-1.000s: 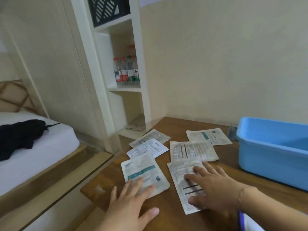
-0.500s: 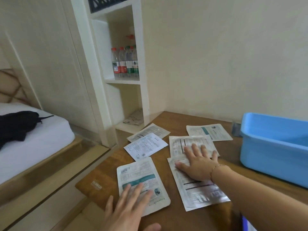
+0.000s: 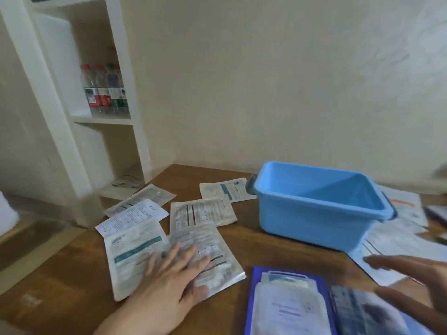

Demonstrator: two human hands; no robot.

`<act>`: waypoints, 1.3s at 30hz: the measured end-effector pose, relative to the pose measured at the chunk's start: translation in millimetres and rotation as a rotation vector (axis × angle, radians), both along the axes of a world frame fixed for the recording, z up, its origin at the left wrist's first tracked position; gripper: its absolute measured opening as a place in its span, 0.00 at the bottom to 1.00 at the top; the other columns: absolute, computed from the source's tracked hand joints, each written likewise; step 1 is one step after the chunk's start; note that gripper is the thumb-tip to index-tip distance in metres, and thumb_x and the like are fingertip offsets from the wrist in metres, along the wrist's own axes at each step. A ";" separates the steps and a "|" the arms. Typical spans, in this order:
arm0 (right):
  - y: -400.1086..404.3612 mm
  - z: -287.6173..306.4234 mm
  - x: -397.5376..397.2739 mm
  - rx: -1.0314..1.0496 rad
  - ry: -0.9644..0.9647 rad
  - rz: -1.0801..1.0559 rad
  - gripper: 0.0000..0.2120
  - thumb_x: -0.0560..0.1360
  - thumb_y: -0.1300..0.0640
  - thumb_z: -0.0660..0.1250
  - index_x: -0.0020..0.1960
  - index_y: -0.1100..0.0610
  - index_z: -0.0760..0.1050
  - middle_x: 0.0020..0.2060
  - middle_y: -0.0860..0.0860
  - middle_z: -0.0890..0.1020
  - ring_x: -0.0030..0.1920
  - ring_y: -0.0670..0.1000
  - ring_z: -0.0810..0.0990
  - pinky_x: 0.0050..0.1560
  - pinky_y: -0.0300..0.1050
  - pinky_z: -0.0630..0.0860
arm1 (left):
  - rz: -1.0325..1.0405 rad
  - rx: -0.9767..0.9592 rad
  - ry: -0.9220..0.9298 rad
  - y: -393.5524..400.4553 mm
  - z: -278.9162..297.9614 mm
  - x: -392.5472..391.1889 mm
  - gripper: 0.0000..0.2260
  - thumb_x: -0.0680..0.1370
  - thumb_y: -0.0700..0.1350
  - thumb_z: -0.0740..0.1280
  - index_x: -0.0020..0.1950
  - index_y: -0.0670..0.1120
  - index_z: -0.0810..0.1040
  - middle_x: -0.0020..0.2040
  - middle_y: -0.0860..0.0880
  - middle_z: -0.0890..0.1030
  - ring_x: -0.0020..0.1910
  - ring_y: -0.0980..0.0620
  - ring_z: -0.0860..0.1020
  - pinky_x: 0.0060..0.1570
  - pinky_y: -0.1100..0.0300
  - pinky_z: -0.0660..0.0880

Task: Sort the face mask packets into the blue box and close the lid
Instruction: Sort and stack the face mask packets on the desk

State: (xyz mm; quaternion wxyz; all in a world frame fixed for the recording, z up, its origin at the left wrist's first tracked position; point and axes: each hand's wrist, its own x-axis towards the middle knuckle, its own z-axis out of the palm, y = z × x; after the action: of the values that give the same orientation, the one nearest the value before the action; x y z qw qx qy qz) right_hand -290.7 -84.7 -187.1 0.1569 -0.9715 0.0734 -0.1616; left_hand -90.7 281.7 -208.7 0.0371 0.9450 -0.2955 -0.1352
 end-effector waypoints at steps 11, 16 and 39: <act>-121.0 -24.2 -103.5 -0.041 0.642 -0.533 0.49 0.54 0.18 0.32 0.74 0.31 0.36 0.78 0.40 0.40 0.78 0.50 0.46 0.73 0.64 0.51 | -0.052 -0.416 -0.393 -85.5 17.7 -29.4 0.22 0.75 0.63 0.59 0.66 0.57 0.76 0.71 0.54 0.73 0.71 0.51 0.68 0.69 0.47 0.65; -128.5 -26.3 -109.5 -0.016 0.571 -0.488 0.49 0.56 0.18 0.33 0.75 0.33 0.39 0.78 0.40 0.41 0.78 0.51 0.43 0.72 0.67 0.48 | -0.638 -0.513 -0.429 -196.8 55.7 -95.4 0.19 0.77 0.62 0.59 0.62 0.56 0.79 0.61 0.60 0.77 0.63 0.61 0.73 0.64 0.68 0.66; -204.6 15.8 -15.9 -0.181 0.180 -0.239 0.17 0.77 0.51 0.62 0.65 0.45 0.74 0.62 0.45 0.78 0.60 0.51 0.77 0.54 0.49 0.78 | -0.562 0.154 0.076 -398.5 -7.9 -90.1 0.29 0.77 0.70 0.50 0.72 0.74 0.35 0.76 0.59 0.27 0.72 0.47 0.23 0.68 0.31 0.29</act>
State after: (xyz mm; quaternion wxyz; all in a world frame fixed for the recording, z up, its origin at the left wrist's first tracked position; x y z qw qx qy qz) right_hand -306.7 -289.2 -171.3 0.0411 -0.9767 0.1871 -0.0972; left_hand -180.8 -116.8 -216.6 -0.0626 0.8204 -0.5330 -0.1973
